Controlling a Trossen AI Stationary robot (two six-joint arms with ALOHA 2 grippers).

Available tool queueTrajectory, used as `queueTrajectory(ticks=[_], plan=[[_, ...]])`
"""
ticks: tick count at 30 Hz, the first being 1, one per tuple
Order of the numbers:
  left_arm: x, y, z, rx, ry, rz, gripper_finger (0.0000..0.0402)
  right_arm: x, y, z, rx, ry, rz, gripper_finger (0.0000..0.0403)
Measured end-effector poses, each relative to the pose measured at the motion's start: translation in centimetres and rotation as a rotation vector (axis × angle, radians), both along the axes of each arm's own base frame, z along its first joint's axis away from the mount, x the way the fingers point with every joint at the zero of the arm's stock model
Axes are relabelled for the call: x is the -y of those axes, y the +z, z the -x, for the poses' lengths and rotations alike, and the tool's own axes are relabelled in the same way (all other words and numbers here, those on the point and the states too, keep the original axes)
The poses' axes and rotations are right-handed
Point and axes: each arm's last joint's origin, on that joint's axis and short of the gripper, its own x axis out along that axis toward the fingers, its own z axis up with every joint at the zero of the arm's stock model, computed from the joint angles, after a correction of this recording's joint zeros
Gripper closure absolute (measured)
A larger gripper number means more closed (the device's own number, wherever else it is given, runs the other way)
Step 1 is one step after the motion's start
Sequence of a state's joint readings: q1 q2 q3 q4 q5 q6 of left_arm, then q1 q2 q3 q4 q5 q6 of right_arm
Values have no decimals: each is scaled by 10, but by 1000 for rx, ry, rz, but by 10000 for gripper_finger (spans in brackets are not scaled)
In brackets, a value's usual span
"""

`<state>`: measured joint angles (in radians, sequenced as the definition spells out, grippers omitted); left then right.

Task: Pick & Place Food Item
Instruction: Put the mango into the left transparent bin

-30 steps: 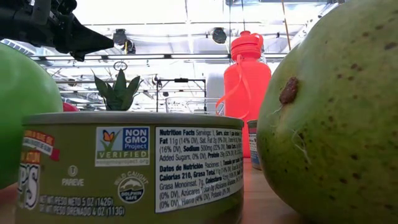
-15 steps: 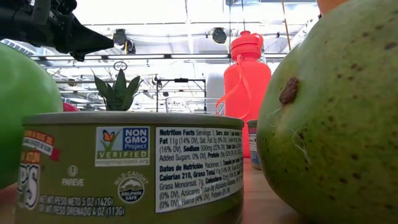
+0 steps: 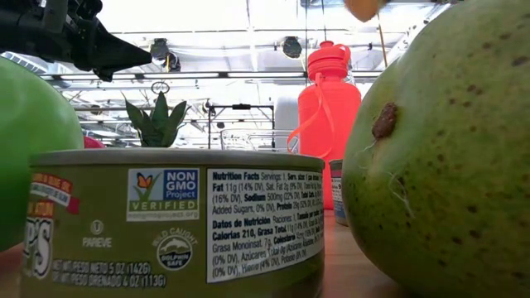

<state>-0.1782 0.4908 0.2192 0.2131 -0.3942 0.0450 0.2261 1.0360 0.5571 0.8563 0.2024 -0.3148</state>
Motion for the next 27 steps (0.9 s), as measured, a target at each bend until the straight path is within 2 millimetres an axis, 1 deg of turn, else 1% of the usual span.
queueTrajectory(ticks=[3, 6, 8, 10, 12, 14, 16, 19, 22, 24, 26, 27], plan=[[0, 0, 0, 0, 0, 1, 350, 5, 8, -27, -19, -50, 14, 200], [0, 0, 0, 0, -1, 1, 350, 16, 30, -49, -122, -64, 34, 200], [0, 0, 0, -2, -1, 1, 350, 22, 50, -56, -153, -42, 26, 200], [0, 0, 0, -3, -1, -2, 350, 25, 69, -55, -137, 7, 12, 200], [0, 0, 0, -3, -1, -2, 350, 25, 82, -47, -111, 46, 17, 200], [0, 0, 0, -1, -1, -3, 350, 28, 93, -34, -70, 42, 26, 200], [0, 0, 0, -1, -1, -2, 350, 40, 106, -16, -19, 4, 19, 200], [0, 0, 0, -1, -1, -2, 350, 68, 122, 13, 42, -64, -7, 203], [0, 0, 0, -1, -2, -7, 350, 99, 133, 35, 107, -16, -46, 203], [0, 0, 0, -5, -2, -28, 350, 118, 138, 44, 132, 62, -61, 202], [0, 1, 0, -3, -4, -56, 350, 138, 142, 47, 125, 93, -80, 201], [0, 2, 0, 4, -4, -69, 350, 149, 142, 45, 109, 98, -95, 201]])
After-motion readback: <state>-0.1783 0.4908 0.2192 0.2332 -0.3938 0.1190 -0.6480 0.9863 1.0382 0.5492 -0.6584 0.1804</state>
